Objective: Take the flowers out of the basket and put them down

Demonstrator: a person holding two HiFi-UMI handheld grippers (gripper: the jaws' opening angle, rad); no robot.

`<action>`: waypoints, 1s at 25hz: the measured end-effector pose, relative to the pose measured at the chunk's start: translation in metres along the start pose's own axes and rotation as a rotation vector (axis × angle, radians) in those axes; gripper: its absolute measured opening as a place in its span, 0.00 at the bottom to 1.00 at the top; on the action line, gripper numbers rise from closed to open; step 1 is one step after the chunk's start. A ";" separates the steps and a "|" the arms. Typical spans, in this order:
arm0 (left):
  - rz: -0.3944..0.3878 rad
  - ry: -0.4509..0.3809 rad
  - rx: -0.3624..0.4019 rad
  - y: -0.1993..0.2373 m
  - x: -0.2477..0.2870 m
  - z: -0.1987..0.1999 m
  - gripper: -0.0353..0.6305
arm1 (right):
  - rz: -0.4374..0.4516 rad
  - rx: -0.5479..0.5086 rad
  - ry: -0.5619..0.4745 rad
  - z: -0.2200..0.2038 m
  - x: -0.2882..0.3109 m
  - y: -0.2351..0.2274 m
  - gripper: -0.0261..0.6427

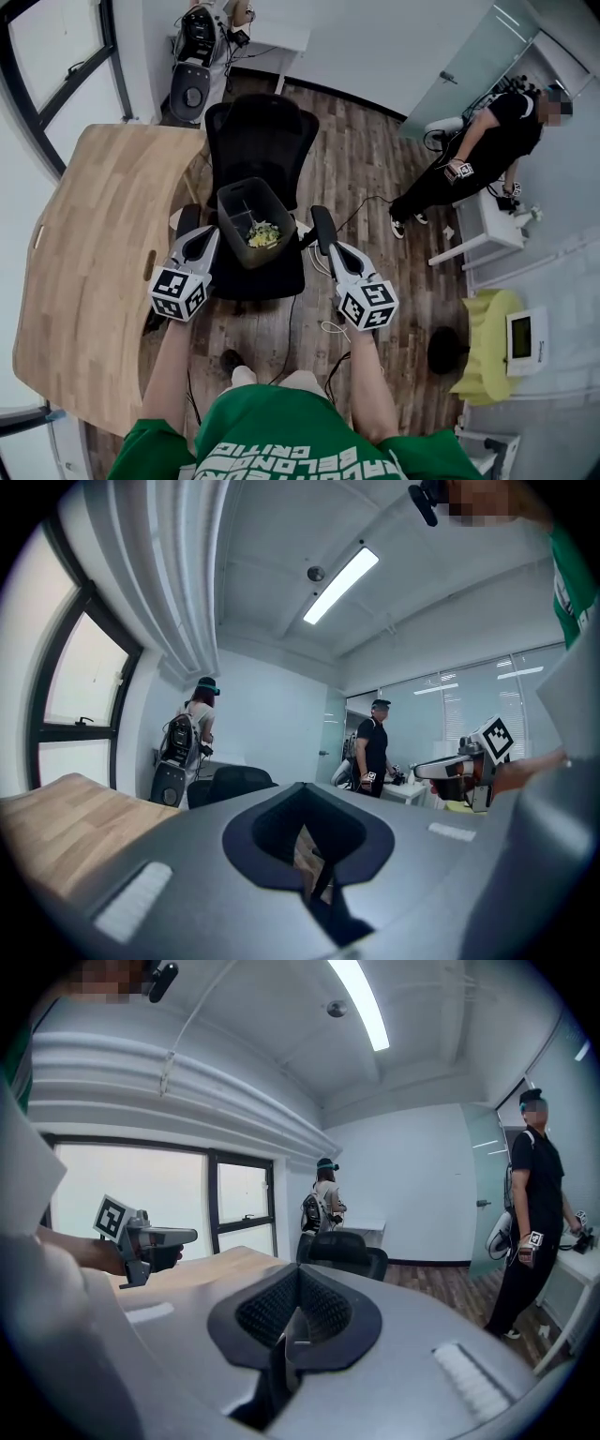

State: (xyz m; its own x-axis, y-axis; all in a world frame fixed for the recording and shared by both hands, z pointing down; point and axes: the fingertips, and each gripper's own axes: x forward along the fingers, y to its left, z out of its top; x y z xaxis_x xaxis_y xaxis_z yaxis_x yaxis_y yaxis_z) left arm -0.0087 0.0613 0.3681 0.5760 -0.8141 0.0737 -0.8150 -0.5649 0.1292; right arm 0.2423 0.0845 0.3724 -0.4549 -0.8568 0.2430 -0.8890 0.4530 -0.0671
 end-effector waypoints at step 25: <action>0.003 0.112 0.039 0.057 0.090 -0.016 0.08 | 0.130 0.064 0.014 0.005 0.170 -0.033 0.05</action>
State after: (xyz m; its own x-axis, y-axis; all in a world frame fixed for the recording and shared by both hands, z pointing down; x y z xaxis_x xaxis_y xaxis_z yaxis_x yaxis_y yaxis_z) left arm -0.0026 -0.0420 0.3978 0.5748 -0.7972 0.1844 -0.8176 -0.5687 0.0901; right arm 0.1936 -0.0774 0.4107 -0.5660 -0.7882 0.2415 -0.8244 0.5429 -0.1602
